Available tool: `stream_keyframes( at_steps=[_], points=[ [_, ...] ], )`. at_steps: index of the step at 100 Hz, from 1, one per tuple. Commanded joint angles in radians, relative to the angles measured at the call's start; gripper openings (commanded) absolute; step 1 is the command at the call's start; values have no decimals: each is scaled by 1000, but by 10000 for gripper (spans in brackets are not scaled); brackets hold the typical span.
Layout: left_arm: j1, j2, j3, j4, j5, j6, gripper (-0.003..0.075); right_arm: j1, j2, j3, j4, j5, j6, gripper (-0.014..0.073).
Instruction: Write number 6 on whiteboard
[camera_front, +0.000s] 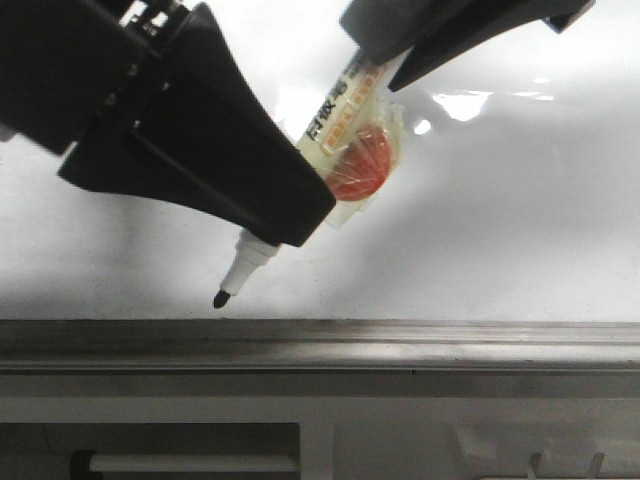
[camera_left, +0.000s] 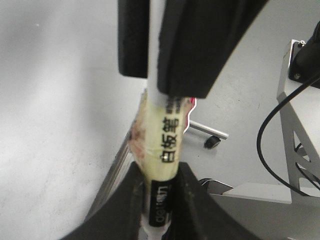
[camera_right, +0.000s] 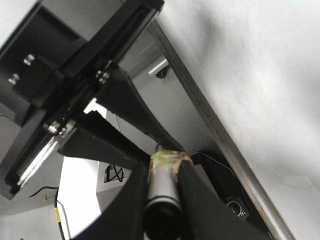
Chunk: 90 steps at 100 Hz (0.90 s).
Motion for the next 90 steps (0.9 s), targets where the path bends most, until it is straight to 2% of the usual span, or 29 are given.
stream_keyframes(
  at_steps=[1,11,25,33,40,60,76,90],
  points=[
    [-8,-21,-34,-26,-57,3,-17,1,-20,-33,57,33,-15,-64],
    [-8,-29,-39,-26,-57,3,42,1,-20,-33,47,29,-15,-63],
    [21,-54,-50,-54,-61,3,245,1,-51,-20,41,-13,-15,-50],
    [58,-85,-50,-80,-64,3,365,1,-98,15,41,-83,-15,-50],
    [103,-122,-50,-104,-64,3,433,1,-159,67,41,-155,-15,-50],
    [275,-258,-22,-150,-75,3,451,1,-387,242,37,-360,-15,-50],
    [411,-376,77,-218,-143,3,451,1,-564,357,24,-554,-15,-50],
    [482,-480,162,-277,-197,3,451,1,-639,416,24,-721,-15,-50]
  ],
)
